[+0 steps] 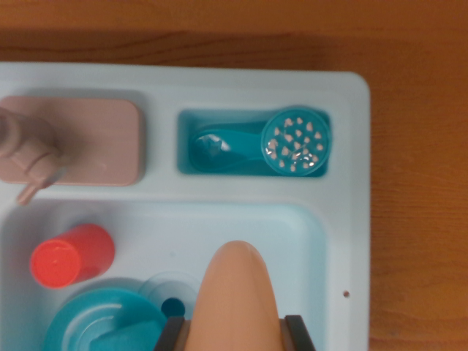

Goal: Pick detergent from the sink

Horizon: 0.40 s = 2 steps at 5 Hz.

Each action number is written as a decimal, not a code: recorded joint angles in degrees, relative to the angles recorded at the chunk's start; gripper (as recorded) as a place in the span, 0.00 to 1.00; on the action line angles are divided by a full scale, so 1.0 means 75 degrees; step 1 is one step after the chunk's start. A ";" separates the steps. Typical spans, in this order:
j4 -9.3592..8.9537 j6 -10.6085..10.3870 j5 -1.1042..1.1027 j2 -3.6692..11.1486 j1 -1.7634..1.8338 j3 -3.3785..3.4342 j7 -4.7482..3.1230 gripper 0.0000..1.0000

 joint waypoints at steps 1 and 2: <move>0.0226 0.0338 -0.0022 -0.0113 0.0003 -0.0003 0.0019 1.00; 0.0226 0.0338 -0.0022 -0.0113 0.0003 -0.0003 0.0019 1.00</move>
